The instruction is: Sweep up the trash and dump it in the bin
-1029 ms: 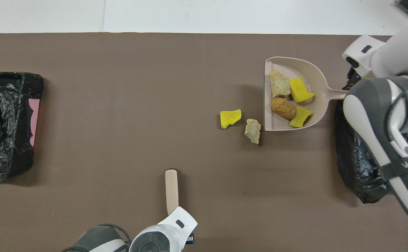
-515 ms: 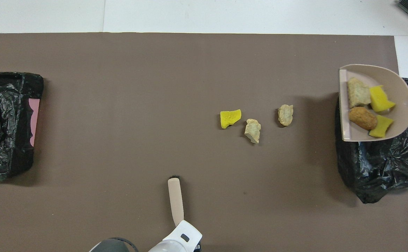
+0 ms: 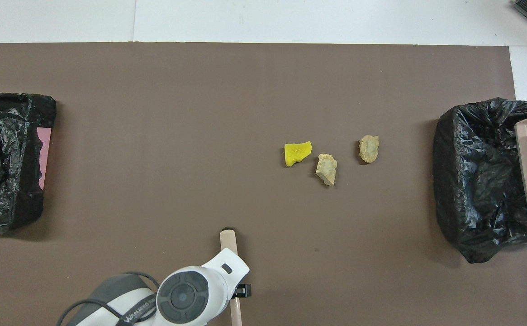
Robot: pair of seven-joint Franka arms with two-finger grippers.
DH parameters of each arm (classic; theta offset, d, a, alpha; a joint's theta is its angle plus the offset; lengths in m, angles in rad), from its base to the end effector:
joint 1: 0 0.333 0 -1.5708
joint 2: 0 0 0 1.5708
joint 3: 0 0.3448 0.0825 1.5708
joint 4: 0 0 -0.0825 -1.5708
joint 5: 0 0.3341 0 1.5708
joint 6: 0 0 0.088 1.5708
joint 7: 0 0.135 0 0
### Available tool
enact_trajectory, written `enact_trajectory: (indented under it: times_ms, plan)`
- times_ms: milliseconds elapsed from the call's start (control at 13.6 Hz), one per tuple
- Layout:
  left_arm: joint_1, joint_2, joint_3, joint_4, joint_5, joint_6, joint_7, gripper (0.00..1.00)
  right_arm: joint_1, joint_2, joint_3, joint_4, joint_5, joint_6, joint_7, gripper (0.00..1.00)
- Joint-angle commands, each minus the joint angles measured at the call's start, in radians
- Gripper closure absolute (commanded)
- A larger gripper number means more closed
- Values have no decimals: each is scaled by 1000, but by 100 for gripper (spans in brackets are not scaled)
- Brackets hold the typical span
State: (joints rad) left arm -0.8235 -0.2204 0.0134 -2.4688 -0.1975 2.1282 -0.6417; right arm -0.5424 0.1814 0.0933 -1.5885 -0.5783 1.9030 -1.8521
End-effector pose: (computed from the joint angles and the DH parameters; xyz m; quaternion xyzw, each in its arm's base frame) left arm 0.2587 -0.2910 0.3988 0.9945 -0.0269 -0.0991 0.0214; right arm 0.5106 -0.3115 0.5652 0.6849 0.6748 -0.2176 0.1679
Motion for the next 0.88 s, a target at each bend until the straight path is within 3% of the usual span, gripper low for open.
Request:
enact_trajectory:
  times_ms: [0,221,441,588,809]
  plan:
    - [105,39,-4,140,76,-89,111,0,5,-132,11,-228,-136,124,126,100]
    - [242,39,-4,276,112,-128,236,0,45,-236,11,-404,-312,188,344,100]
    - [393,75,-6,497,156,-311,495,0,44,-241,11,-401,-470,188,364,100]
    - [464,114,-3,641,168,-414,553,0,41,-250,11,-380,-611,191,366,100]
    - [587,121,-1,827,174,-534,655,0,39,-278,9,-355,-643,191,360,100]
